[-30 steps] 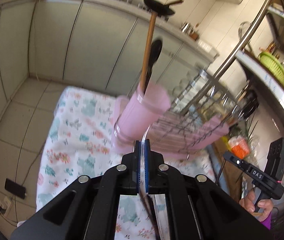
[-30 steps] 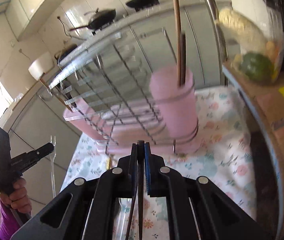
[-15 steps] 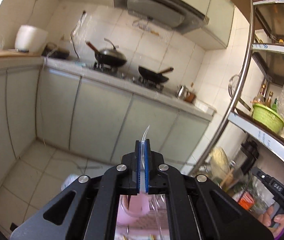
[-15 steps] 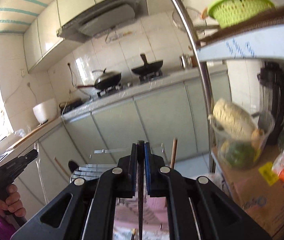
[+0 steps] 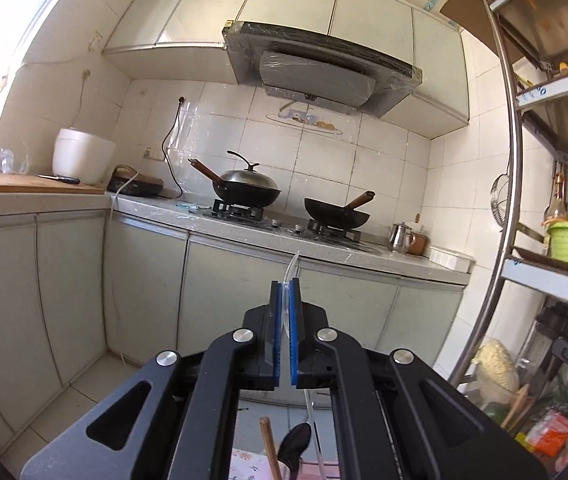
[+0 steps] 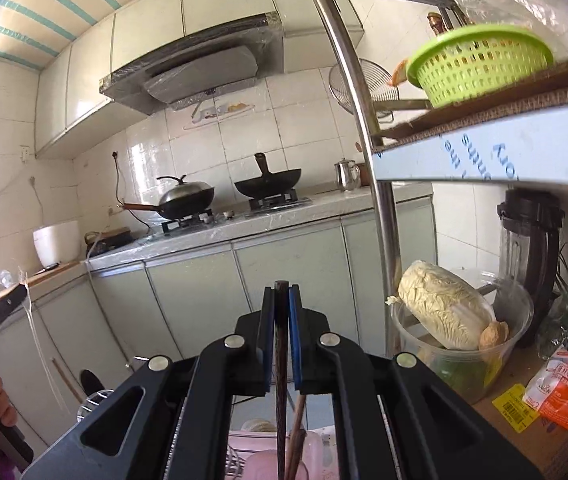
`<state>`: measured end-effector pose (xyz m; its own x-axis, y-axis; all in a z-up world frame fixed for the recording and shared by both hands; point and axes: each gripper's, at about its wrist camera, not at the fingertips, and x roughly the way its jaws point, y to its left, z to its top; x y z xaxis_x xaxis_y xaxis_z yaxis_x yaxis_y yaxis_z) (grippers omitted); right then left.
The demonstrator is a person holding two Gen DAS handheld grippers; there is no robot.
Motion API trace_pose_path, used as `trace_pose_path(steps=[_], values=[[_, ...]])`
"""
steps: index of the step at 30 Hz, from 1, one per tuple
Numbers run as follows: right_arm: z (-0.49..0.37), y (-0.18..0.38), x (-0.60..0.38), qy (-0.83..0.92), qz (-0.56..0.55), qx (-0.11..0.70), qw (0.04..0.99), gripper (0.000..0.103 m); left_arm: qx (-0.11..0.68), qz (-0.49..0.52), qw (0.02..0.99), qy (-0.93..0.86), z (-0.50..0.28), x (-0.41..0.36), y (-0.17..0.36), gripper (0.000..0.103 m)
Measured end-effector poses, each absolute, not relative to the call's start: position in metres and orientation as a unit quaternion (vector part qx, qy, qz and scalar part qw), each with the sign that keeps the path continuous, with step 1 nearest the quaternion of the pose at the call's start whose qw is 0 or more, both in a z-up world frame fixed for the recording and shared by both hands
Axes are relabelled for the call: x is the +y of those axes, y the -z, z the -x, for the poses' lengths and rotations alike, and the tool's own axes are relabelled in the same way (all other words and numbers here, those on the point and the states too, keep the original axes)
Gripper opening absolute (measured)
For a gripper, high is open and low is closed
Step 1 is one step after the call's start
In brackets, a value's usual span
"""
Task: Organize utensils
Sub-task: 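Lift the silver utensil with the left tool while the right tool lifts its chopstick toward the cups, then lower the silver utensil into a pink cup while the right tool inserts its chopstick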
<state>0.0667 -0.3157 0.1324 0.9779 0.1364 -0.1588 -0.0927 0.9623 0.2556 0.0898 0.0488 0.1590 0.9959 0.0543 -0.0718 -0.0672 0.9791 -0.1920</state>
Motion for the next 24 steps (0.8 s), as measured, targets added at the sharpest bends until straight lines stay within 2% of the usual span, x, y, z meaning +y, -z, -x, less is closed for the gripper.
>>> trace_pose_path(steps=[8,24], values=[[-0.076,-0.088,-0.313,-0.057,-0.133,0.127,0.981,0.006,0.026,0.043,0.998,-0.044,-0.097,0.032,-0.114,0.002],[-0.058,-0.038,-0.315,-0.067,-0.172,0.199,0.963,0.006,0.117,0.095,0.989,0.002,-0.067,0.035,-0.044,0.003]])
